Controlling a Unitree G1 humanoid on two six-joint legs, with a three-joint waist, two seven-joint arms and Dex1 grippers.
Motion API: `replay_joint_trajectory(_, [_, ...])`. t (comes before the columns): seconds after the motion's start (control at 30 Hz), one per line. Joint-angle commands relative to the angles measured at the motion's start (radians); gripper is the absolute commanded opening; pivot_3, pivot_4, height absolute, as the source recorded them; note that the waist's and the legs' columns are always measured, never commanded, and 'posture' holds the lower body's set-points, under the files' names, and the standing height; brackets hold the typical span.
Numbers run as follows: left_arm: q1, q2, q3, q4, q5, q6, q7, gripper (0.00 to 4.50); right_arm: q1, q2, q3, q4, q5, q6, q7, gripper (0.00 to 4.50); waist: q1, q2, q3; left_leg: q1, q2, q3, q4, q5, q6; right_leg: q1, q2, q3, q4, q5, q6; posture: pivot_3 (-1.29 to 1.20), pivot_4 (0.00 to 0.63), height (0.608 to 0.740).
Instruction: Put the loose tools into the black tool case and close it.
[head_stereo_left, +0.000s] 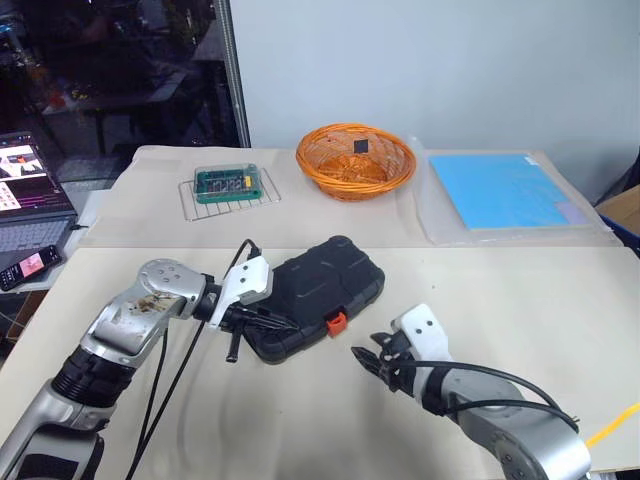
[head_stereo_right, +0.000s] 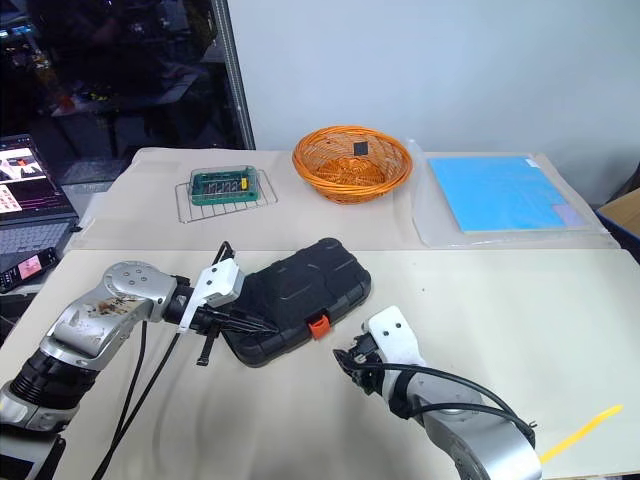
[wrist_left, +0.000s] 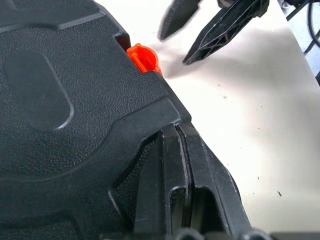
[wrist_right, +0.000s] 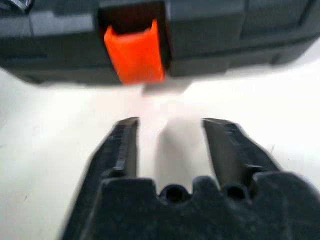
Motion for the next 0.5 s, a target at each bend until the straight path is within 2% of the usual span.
replay_joint_trajectory(0.03, [0.036, 0.007, -0.049, 0.032, 0.053, 0.008, 0.014, 0.00, -0.069, 0.051, -0.007, 0.011, 0.034, -0.003, -0.006, 0.73, 0.000, 0.000, 0.000, 0.001, 0.000, 0.000, 0.000, 0.000, 0.000, 0.001, 0.000, 0.000, 0.000, 0.000, 0.000, 0.00, 0.150, 0.740])
replay_joint_trajectory(0.1, [0.038, 0.008, -0.049, 0.030, 0.053, 0.008, 0.014, 0.00, -0.125, 0.080, 0.029, 0.071, 0.021, -0.021, -0.014, 0.05, -0.001, 0.000, 0.000, 0.001, 0.000, 0.000, 0.000, 0.000, -0.001, 0.000, 0.000, 0.000, 0.000, 0.000, 0.000, 0.00, 0.150, 0.740])
replay_joint_trajectory(0.3, [0.042, 0.004, -0.053, 0.029, 0.057, 0.007, 0.016, 0.00, -0.231, 0.103, 0.098, 0.256, -0.031, -0.114, -0.009, 0.01, -0.004, 0.000, 0.000, 0.001, 0.000, 0.000, -0.001, 0.001, 0.002, 0.000, 0.000, 0.000, 0.000, 0.000, 0.000, 0.00, 0.150, 0.740])
replay_joint_trajectory(0.5, [0.048, 0.004, -0.050, 0.030, 0.058, 0.006, 0.023, 0.00, -0.176, 0.073, 0.053, 0.181, 0.016, -0.145, 0.040, 0.01, -0.004, 0.000, 0.000, 0.000, 0.000, 0.000, -0.001, 0.002, 0.003, 0.000, 0.000, 0.000, 0.000, 0.000, 0.000, 0.00, 0.150, 0.740])
